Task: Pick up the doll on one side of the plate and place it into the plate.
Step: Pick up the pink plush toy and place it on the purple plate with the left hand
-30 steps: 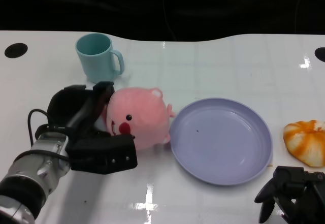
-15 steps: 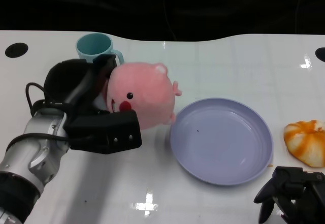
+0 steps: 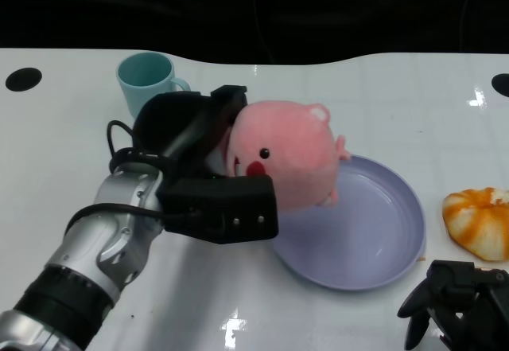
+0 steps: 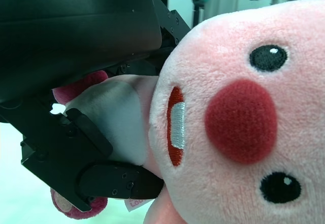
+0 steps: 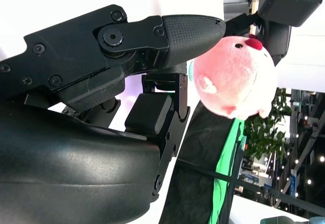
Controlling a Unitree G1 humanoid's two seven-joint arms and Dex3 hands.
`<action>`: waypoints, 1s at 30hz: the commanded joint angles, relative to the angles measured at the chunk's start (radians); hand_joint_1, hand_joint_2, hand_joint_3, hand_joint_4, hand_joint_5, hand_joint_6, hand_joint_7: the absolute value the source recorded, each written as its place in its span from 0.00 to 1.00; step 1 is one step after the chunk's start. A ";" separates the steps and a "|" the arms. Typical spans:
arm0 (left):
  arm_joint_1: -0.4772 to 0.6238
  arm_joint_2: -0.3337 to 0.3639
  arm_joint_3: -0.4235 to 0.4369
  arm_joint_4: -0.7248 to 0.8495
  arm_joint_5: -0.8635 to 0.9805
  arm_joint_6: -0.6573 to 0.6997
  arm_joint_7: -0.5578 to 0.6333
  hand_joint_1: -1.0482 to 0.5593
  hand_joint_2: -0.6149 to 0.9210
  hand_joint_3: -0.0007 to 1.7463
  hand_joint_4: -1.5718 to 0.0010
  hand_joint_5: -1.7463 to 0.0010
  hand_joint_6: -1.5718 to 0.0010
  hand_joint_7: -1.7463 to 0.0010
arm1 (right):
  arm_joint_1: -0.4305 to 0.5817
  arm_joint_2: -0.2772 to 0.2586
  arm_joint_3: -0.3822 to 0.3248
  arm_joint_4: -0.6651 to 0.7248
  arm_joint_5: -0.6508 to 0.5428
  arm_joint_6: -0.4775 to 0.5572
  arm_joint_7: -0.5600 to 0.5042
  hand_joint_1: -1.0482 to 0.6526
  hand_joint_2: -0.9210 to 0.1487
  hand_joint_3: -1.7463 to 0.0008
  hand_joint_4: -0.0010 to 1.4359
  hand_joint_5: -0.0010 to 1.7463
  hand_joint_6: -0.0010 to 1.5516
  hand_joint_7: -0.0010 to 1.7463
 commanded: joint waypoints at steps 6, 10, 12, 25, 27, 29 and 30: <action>-0.086 -0.076 -0.027 0.029 0.006 0.059 -0.081 0.50 0.79 0.52 0.45 0.00 0.60 0.03 | 0.009 -0.005 0.005 -0.013 -0.003 -0.004 -0.004 0.04 0.00 0.79 0.74 0.74 0.69 0.54; -0.110 -0.115 -0.043 0.060 0.005 0.072 -0.105 0.49 0.79 0.49 0.46 0.00 0.57 0.12 | 0.013 -0.005 0.010 -0.019 0.000 -0.001 -0.003 0.04 0.00 0.80 0.74 0.74 0.69 0.54; -0.125 -0.143 -0.063 0.087 0.013 0.066 -0.098 0.49 0.83 0.42 0.46 0.00 0.55 0.21 | 0.017 -0.003 0.012 -0.023 0.000 0.002 -0.005 0.04 0.00 0.80 0.74 0.74 0.69 0.54; -0.192 -0.251 -0.099 0.253 0.011 0.031 -0.066 0.47 0.90 0.31 0.49 0.00 0.49 0.56 | 0.026 -0.003 0.028 -0.032 -0.001 -0.003 -0.006 0.04 0.00 0.79 0.73 0.75 0.69 0.54; -0.197 -0.263 -0.098 0.276 0.004 0.020 -0.064 0.48 0.90 0.28 0.50 0.00 0.46 0.59 | 0.029 -0.002 0.030 -0.038 -0.002 0.000 -0.009 0.04 0.00 0.80 0.73 0.75 0.68 0.54; -0.199 -0.267 -0.096 0.288 -0.001 0.007 -0.066 0.50 0.92 0.25 0.50 0.00 0.53 0.31 | 0.033 -0.002 0.031 -0.045 -0.003 0.003 -0.011 0.04 0.00 0.80 0.73 0.75 0.68 0.54; -0.202 -0.268 -0.095 0.293 -0.007 0.002 -0.075 0.50 0.93 0.23 0.51 0.00 0.54 0.32 | 0.034 -0.002 0.032 -0.047 -0.001 0.001 -0.009 0.04 0.00 0.80 0.73 0.75 0.68 0.54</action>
